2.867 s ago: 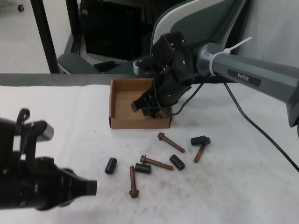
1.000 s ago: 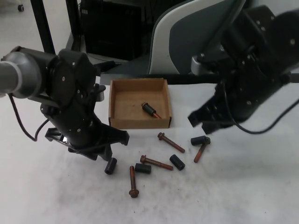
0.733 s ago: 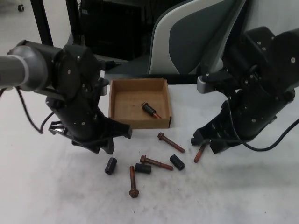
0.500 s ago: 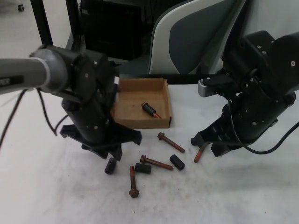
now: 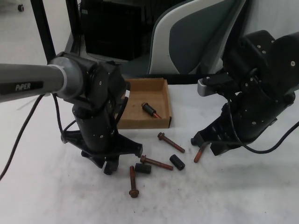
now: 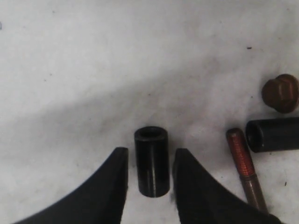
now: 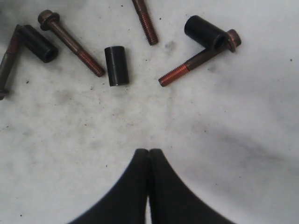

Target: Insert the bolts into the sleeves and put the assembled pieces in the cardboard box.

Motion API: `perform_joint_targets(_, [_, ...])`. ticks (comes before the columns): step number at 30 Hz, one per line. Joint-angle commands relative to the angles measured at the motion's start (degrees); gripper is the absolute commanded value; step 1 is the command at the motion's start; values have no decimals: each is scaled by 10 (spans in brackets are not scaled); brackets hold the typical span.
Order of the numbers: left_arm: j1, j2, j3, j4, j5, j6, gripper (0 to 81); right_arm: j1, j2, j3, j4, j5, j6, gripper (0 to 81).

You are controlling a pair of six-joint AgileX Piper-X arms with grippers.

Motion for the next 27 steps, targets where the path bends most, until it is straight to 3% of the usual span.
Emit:
perform_joint_targets(1, [-2, -1, -4, 9, -23, -3, 321, -3, -8, 0, -4, 11, -8, 0])
perform_joint_targets(16, [-3, 41, -4, 11, -7, -29, 314, -3, -7, 0, -5, 11, -12, 0])
perform_joint_targets(19, [-3, 42, -4, 11, -7, -29, 221, -3, -7, 0, -17, 11, -4, 0])
perform_joint_targets(23, [-3, 42, -4, 11, -5, -26, 8, -3, 2, 0, -47, 24, 54, 0])
perform_joint_targets(27, [-1, 36, -4, 12, 29, -11, 6, -3, 17, 0, -54, 50, 67, 0])
